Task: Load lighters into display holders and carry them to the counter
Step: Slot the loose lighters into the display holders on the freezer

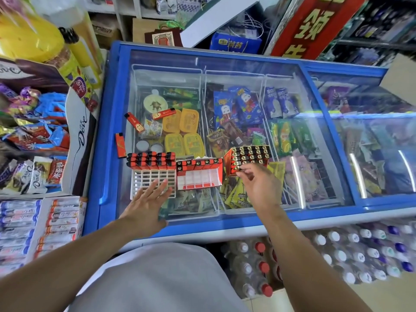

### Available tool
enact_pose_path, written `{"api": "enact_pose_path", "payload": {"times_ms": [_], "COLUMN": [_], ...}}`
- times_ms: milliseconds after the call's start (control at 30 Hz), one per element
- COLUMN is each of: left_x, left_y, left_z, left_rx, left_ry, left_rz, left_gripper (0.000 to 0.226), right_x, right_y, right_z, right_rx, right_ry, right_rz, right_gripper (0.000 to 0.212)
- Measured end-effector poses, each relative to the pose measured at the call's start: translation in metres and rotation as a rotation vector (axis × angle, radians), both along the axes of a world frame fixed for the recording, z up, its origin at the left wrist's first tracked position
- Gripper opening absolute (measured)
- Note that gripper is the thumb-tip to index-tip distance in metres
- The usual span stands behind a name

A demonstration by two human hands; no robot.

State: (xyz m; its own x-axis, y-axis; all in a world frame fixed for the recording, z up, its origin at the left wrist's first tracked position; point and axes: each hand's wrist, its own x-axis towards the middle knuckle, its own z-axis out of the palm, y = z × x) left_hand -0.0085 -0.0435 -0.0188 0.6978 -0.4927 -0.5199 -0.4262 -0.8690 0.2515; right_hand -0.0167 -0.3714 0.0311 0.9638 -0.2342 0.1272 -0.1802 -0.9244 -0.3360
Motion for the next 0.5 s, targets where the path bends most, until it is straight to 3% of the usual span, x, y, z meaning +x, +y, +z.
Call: {"api": "enact_pose_path", "payload": {"times_ms": [167, 300, 500], "left_x": [-0.001, 0.000, -0.001], "left_y": [0.000, 0.001, 0.005], "left_z": [-0.001, 0.002, 0.002], "left_rx": [0.014, 0.014, 0.041], "left_ry": [0.000, 0.004, 0.013], "left_rz": [-0.004, -0.020, -0.056], "left_gripper": [0.100, 0.101, 0.103], "right_x": [-0.016, -0.015, 0.004], "right_y": [0.019, 0.023, 0.015], "right_z": [-0.010, -0.008, 0.005], "right_rx": [-0.052, -0.033, -0.110], "right_ry": [0.063, 0.109, 0.176], "right_rz": [-0.025, -0.080, -0.052], "right_gripper": [0.042, 0.044, 0.010]}}
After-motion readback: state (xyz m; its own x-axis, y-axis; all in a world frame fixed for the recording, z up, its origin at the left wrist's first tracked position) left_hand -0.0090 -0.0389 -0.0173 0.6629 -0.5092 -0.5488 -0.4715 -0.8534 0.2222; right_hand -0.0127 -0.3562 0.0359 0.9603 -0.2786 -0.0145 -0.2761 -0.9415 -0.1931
